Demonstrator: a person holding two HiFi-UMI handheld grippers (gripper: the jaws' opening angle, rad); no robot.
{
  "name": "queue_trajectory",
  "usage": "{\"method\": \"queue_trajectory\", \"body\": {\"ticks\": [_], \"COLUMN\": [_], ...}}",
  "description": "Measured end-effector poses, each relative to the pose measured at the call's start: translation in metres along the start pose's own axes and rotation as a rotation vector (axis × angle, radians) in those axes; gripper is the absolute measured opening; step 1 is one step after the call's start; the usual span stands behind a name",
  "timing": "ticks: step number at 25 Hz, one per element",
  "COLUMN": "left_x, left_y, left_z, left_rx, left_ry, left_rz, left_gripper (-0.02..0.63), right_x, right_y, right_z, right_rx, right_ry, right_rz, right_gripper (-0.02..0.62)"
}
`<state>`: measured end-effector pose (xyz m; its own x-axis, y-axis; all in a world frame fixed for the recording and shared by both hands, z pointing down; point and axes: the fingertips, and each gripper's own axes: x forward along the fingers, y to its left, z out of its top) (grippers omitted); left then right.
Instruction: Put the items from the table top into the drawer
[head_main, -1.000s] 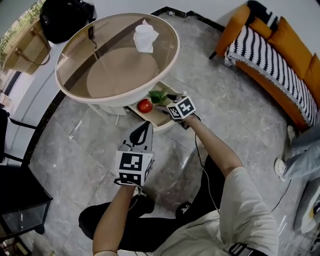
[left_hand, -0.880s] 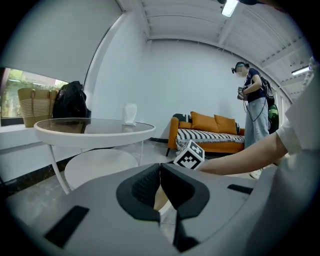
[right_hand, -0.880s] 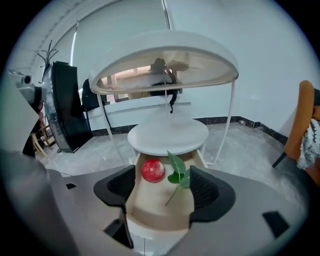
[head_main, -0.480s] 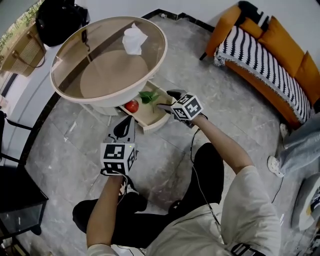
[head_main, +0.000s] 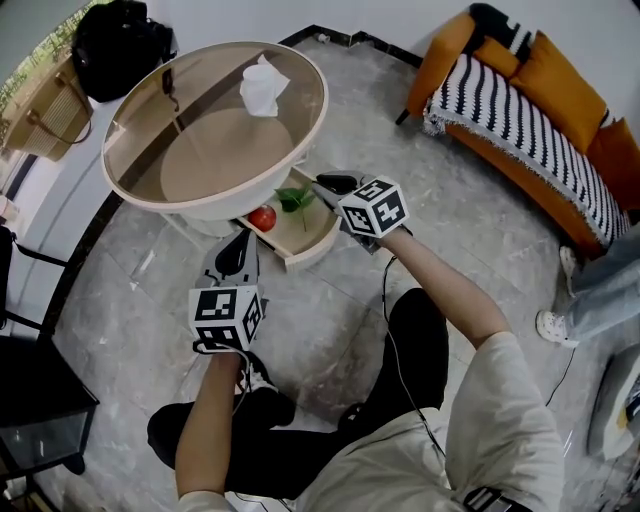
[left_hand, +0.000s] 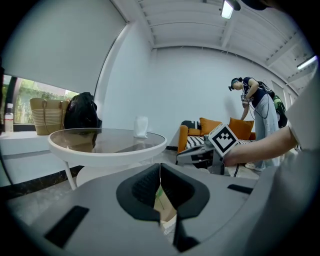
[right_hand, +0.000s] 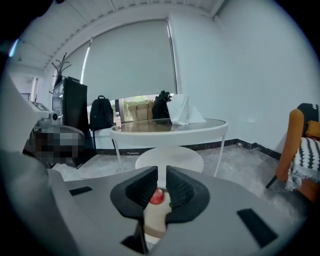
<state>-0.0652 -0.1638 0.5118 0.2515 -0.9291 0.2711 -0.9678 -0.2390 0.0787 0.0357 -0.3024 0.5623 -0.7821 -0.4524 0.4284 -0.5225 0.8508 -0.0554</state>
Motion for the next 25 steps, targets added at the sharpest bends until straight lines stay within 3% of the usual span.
{"method": "queue_trajectory", "body": {"ticks": [4,9,16,20,23,25], "left_x": [-0.001,-0.003,0.0,0.004,0.006,0.008], "left_y": [0.006,0.008,0.008,0.018,0.029,0.034], "left_z": [0.002,0.017,0.058,0.069,0.07,0.071], "left_rx": [-0.01,0.045,-0.051,-0.07,-0.095,-0.107], "left_ry": [0.0,-0.004,-0.111,-0.137,-0.146,-0.152], "left_rz": [0.018,0.039,-0.008,-0.009,-0.014,-0.023], "left_gripper": [0.021,0.02,0.021,0.021,0.021,0.021], "right_x": [-0.018,-0.034,-0.004,0.02,0.043,0.059], "right_y": [-0.012,-0.018,-0.026,-0.025,-0.022,-0.024], "right_z": [0.051,0.115,0.157,0.174,0.179,0.178], "right_rx": [0.047,0.039,0.086,0.055,0.008,-0.021], "right_ry": [-0.108,-0.223,-0.232,-0.223,-0.197,-0.171], "right_rz": [-0.011,-0.034,-0.022,-0.004,-0.01,-0.029], "right_gripper": [0.071,0.071,0.071,0.079,0.226,0.268]}}
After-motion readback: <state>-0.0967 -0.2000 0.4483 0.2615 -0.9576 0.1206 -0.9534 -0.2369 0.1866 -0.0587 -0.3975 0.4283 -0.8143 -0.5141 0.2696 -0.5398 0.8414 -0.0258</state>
